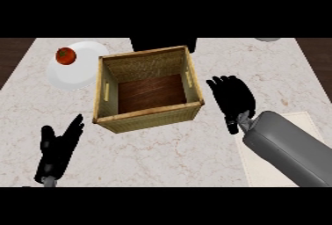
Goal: Pick the squash from the placemat and place it in the basket
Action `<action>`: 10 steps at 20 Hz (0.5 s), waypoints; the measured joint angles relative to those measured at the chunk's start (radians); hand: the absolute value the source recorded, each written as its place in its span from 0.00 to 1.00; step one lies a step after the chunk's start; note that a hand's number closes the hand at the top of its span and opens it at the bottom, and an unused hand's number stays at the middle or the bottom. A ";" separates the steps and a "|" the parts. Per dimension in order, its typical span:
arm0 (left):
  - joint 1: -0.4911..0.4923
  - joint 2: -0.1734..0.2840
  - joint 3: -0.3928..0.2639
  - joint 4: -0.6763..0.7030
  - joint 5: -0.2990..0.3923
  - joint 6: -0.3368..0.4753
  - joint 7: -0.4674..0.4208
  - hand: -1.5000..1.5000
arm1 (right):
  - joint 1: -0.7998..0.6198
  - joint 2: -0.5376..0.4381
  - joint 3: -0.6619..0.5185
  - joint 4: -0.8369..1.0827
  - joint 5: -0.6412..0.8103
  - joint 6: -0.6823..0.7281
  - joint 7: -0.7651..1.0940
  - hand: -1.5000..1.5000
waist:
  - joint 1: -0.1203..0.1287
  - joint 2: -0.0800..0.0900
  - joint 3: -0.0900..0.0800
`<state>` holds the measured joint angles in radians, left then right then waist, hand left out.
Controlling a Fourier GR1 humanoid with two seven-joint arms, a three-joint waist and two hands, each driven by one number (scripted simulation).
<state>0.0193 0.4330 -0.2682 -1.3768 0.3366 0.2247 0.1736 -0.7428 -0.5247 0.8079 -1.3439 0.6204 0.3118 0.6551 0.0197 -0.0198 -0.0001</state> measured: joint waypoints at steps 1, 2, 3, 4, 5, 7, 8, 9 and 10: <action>0.002 0.000 0.001 0.000 0.000 0.000 0.002 0.50 | -0.037 0.004 -0.001 -0.010 -0.010 0.069 0.034 0.00 | -0.002 0.000 0.000; 0.004 -0.003 0.005 0.006 0.002 -0.003 -0.009 0.50 | -0.076 0.012 -0.008 -0.016 -0.025 0.138 0.067 0.00 | -0.004 0.001 0.001; 0.011 0.001 0.009 0.002 0.004 -0.010 -0.017 0.50 | -0.107 0.021 -0.015 -0.020 -0.045 0.207 0.099 0.00 | -0.004 0.001 0.001; 0.014 -0.001 0.007 -0.001 0.000 -0.007 -0.019 0.50 | -0.139 0.030 -0.026 -0.024 -0.072 0.273 0.128 0.00 | -0.006 0.000 0.002; 0.016 -0.004 0.006 -0.003 -0.004 -0.002 -0.020 0.50 | -0.163 0.047 -0.037 -0.013 -0.098 0.327 0.156 0.00 | -0.006 0.001 0.002; 0.025 0.001 0.012 -0.009 0.002 -0.010 -0.019 0.50 | -0.199 0.062 -0.060 0.003 -0.151 0.424 0.178 0.00 | -0.011 0.000 0.002; 0.027 0.002 0.016 -0.006 0.004 -0.011 -0.018 0.50 | -0.217 0.070 -0.070 0.014 -0.174 0.467 0.186 0.00 | -0.015 0.001 0.002; 0.030 0.005 0.018 -0.005 0.004 -0.014 -0.017 0.50 | -0.230 0.065 -0.082 0.023 -0.196 0.507 0.188 0.00 | -0.020 0.000 0.003; 0.034 0.003 0.020 -0.005 0.006 -0.014 -0.019 0.50 | -0.243 0.068 -0.091 0.032 -0.215 0.543 0.194 0.00 | -0.024 0.000 0.004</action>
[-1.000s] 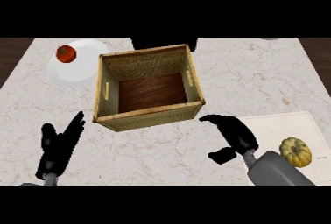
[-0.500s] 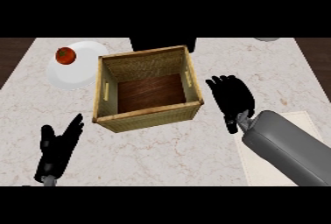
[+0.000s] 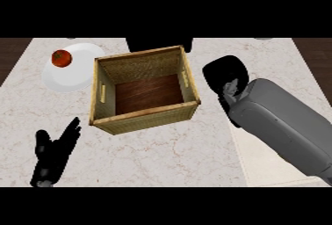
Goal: Pick the squash from the placemat and place it in the basket
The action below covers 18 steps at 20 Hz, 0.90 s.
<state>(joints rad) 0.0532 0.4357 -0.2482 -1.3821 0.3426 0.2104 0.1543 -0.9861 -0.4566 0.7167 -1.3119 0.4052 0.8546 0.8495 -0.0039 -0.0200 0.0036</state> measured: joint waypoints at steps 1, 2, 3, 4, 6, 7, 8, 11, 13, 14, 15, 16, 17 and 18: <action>0.005 0.000 0.004 0.000 0.002 -0.001 -0.003 0.50 | -0.012 0.000 -0.008 0.007 -0.017 0.034 0.005 0.00 | -0.004 -0.001 0.001; 0.010 0.005 0.009 -0.004 0.005 -0.006 -0.005 0.50 | -0.022 0.004 -0.015 0.020 -0.032 0.062 0.011 0.00 | -0.005 -0.001 0.001; 0.014 0.001 0.008 -0.009 0.004 -0.003 -0.005 0.50 | -0.036 0.005 -0.022 0.031 -0.047 0.092 0.014 0.00 | -0.006 -0.002 0.001; 0.017 0.004 0.009 -0.015 0.003 -0.002 0.000 0.50 | -0.048 0.005 -0.031 0.041 -0.060 0.116 0.018 0.00 | -0.008 -0.002 0.001; 0.023 0.000 0.009 -0.019 -0.002 0.005 0.001 0.50 | -0.068 -0.004 -0.048 0.054 -0.080 0.158 0.022 0.00 | -0.012 -0.002 0.001; 0.027 0.003 0.013 -0.021 0.000 0.002 0.001 0.50 | -0.072 -0.005 -0.055 0.057 -0.090 0.174 0.026 0.00 | -0.015 -0.002 0.001; 0.030 0.001 0.014 -0.020 -0.003 0.004 -0.003 0.50 | -0.079 -0.006 -0.066 0.057 -0.101 0.189 0.028 0.00 | -0.017 -0.002 0.002; 0.039 -0.004 0.016 -0.030 -0.007 0.007 -0.003 0.50 | -0.062 -0.002 -0.081 0.044 -0.117 0.207 0.049 0.00 | -0.021 -0.002 0.002; 0.041 -0.007 0.016 -0.037 -0.012 0.014 0.007 0.50 | -0.043 -0.008 -0.092 0.031 -0.123 0.215 0.062 0.00 | -0.022 -0.001 0.003; 0.043 -0.013 0.015 -0.032 -0.017 0.016 -0.001 0.50 | -0.028 -0.010 -0.095 0.016 -0.125 0.215 0.070 0.00 | -0.025 -0.001 0.004; 0.040 -0.015 0.015 -0.031 -0.018 0.016 0.006 0.50 | -0.015 -0.010 -0.103 -0.002 -0.126 0.213 0.080 0.00 | -0.025 0.000 0.004; 0.042 -0.013 0.019 -0.032 -0.018 0.010 0.002 0.50 | 0.010 -0.009 -0.104 -0.021 -0.123 0.207 0.090 0.00 | -0.024 0.001 0.004; 0.039 -0.019 0.016 -0.034 -0.021 0.013 0.008 0.50 | 0.028 -0.004 -0.105 -0.029 -0.119 0.203 0.100 0.00 | -0.023 0.002 0.005; 0.042 -0.015 0.021 -0.038 -0.020 0.008 0.005 0.50 | 0.043 -0.009 -0.112 -0.041 -0.119 0.204 0.105 0.00 | -0.021 0.003 0.005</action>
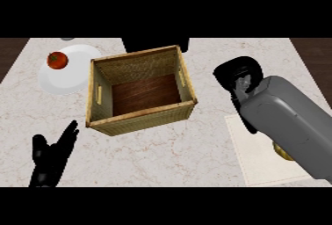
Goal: Pick the squash from the placemat and place it in the basket
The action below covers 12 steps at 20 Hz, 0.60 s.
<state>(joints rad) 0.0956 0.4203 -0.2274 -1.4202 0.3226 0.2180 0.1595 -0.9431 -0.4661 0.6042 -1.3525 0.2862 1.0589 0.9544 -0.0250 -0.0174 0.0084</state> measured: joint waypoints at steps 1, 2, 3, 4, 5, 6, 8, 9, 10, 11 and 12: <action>0.008 0.006 0.006 -0.003 0.001 -0.008 -0.009 0.50 | 0.031 -0.004 0.003 -0.025 0.005 -0.004 0.007 0.00 | 0.000 0.000 0.000; 0.002 -0.001 0.002 0.001 -0.005 -0.005 -0.004 0.50 | 0.052 -0.014 0.001 -0.043 0.011 -0.004 0.010 0.00 | 0.000 0.001 0.000; -0.002 -0.002 0.001 -0.002 -0.007 -0.003 0.007 0.50 | 0.065 -0.016 -0.001 -0.048 0.021 -0.004 0.012 0.00 | 0.003 0.003 0.000; -0.004 -0.004 0.008 0.010 -0.004 -0.013 -0.002 0.50 | 0.090 -0.013 0.005 -0.064 0.034 -0.012 0.018 0.00 | 0.004 0.003 0.001; -0.004 -0.002 0.011 0.008 -0.004 -0.019 -0.003 0.50 | 0.111 -0.012 0.006 -0.071 0.050 -0.019 0.022 0.00 | 0.007 0.005 0.001; -0.004 -0.006 0.010 0.000 -0.006 -0.014 0.006 0.50 | 0.135 -0.020 0.007 -0.089 0.062 -0.021 0.022 0.00 | 0.009 0.005 0.001; 0.000 -0.007 0.012 -0.008 -0.011 -0.018 0.007 0.50 | 0.177 -0.040 0.008 -0.117 0.089 -0.021 0.019 0.00 | 0.012 0.007 0.000; -0.006 -0.008 0.015 0.004 -0.010 -0.026 0.006 0.50 | 0.197 -0.038 0.017 -0.128 0.102 -0.022 0.020 0.00 | 0.011 0.007 0.001; -0.007 -0.009 0.015 0.000 -0.011 -0.026 0.014 0.50 | 0.217 -0.055 0.025 -0.139 0.119 -0.018 0.014 0.00 | 0.013 0.007 0.001; -0.007 -0.016 0.011 -0.004 -0.019 -0.020 0.013 0.50 | 0.240 -0.072 0.026 -0.151 0.130 -0.014 0.008 0.00 | 0.013 0.008 0.001; -0.008 -0.016 0.015 0.000 -0.019 -0.023 0.012 0.50 | 0.265 -0.076 0.034 -0.164 0.148 -0.018 0.009 0.00 | 0.013 0.008 0.001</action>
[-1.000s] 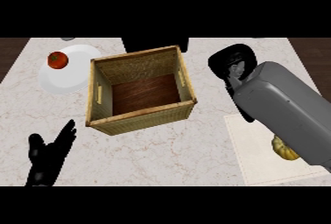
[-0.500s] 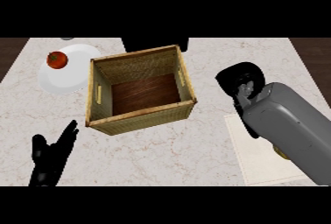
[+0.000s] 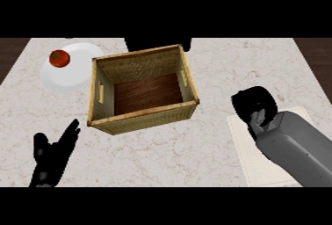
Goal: Pick the squash from the placemat and place it in the basket
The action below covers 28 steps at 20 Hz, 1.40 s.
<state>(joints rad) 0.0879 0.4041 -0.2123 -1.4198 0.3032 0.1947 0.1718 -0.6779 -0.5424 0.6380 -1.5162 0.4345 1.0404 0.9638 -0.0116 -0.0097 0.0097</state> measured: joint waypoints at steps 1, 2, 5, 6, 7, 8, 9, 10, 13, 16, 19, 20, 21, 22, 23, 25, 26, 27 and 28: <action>0.000 0.004 0.005 0.003 0.003 -0.012 -0.003 0.50 | 0.016 -0.004 0.000 -0.010 0.014 -0.001 0.000 0.00 | 0.001 0.000 0.000; 0.001 -0.002 0.003 -0.004 -0.003 -0.008 -0.002 0.50 | 0.027 -0.009 0.000 -0.001 0.032 -0.004 -0.004 0.00 | 0.004 0.001 0.000; 0.004 -0.008 0.008 -0.001 -0.011 -0.016 -0.010 0.50 | 0.074 -0.030 -0.013 -0.024 0.065 -0.002 -0.021 0.00 | 0.006 0.002 0.000; 0.005 -0.012 0.007 -0.003 -0.018 -0.013 -0.012 0.50 | 0.094 -0.032 -0.013 -0.032 0.078 -0.006 -0.025 0.00 | 0.006 0.001 0.000; 0.007 -0.016 0.009 -0.002 -0.023 -0.012 -0.016 0.50 | 0.112 -0.037 -0.015 -0.044 0.087 -0.005 -0.030 0.00 | 0.006 0.001 0.000; 0.008 -0.017 0.009 -0.007 -0.026 -0.014 -0.013 0.50 | 0.129 -0.048 -0.016 -0.053 0.101 -0.008 -0.038 0.00 | 0.007 0.002 0.000; 0.008 -0.012 0.014 -0.004 -0.027 -0.025 -0.018 0.50 | 0.133 -0.039 -0.017 -0.045 0.114 -0.011 -0.042 0.00 | 0.009 0.002 0.000; 0.008 -0.018 0.012 -0.005 -0.032 -0.023 -0.018 0.50 | 0.134 -0.047 -0.021 -0.040 0.126 -0.010 -0.054 0.00 | 0.010 0.003 0.000; 0.008 -0.022 0.018 -0.013 -0.035 -0.023 0.002 0.50 | 0.182 -0.084 -0.030 -0.084 0.157 -0.018 -0.077 0.00 | 0.009 0.003 0.000; 0.003 -0.029 0.025 -0.002 -0.041 -0.030 0.004 0.50 | 0.211 -0.110 -0.027 -0.092 0.198 -0.029 -0.106 0.00 | 0.011 0.002 0.001; 0.001 -0.040 0.021 -0.015 -0.053 -0.023 0.021 0.50 | 0.230 -0.099 -0.015 -0.060 0.242 -0.072 -0.136 0.00 | 0.015 0.003 0.000; -0.005 -0.046 0.024 -0.006 -0.054 -0.025 0.024 0.50 | 0.240 -0.091 -0.014 -0.058 0.253 -0.086 -0.141 0.00 | 0.014 0.003 0.001; 0.001 -0.048 0.024 -0.009 -0.061 -0.023 0.013 0.50 | 0.249 -0.093 -0.017 -0.054 0.264 -0.102 -0.153 0.00 | 0.014 0.003 0.001; 0.002 -0.053 0.023 -0.012 -0.066 -0.020 0.013 0.50 | 0.256 -0.093 -0.014 -0.042 0.279 -0.123 -0.170 0.00 | 0.015 0.003 0.001; -0.003 -0.059 0.024 -0.001 -0.071 -0.021 0.008 0.50 | 0.250 -0.105 -0.020 -0.032 0.287 -0.132 -0.199 0.00 | 0.015 0.003 0.002; 0.005 -0.054 0.030 -0.016 -0.072 -0.026 0.017 0.50 | 0.260 -0.105 -0.019 -0.017 0.310 -0.157 -0.228 0.00 | 0.016 0.003 0.001; 0.003 -0.048 0.039 -0.009 -0.065 -0.041 0.018 0.50 | 0.267 -0.107 -0.015 -0.004 0.324 -0.177 -0.249 0.00 | 0.016 0.003 0.001; 0.008 -0.045 0.043 -0.013 -0.069 -0.043 0.017 0.50 | 0.278 -0.105 -0.013 -0.002 0.336 -0.187 -0.258 0.00 | 0.016 0.003 0.001; 0.008 -0.042 0.050 -0.011 -0.066 -0.053 0.019 0.50 | 0.282 -0.099 -0.014 0.003 0.346 -0.190 -0.262 0.00 | 0.016 0.003 0.000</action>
<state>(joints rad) 0.0961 0.3622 -0.1627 -1.4309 0.2373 0.1419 0.1908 -0.3957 -0.6416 0.6239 -1.5130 0.7808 0.8501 0.7013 0.0040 -0.0066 0.0102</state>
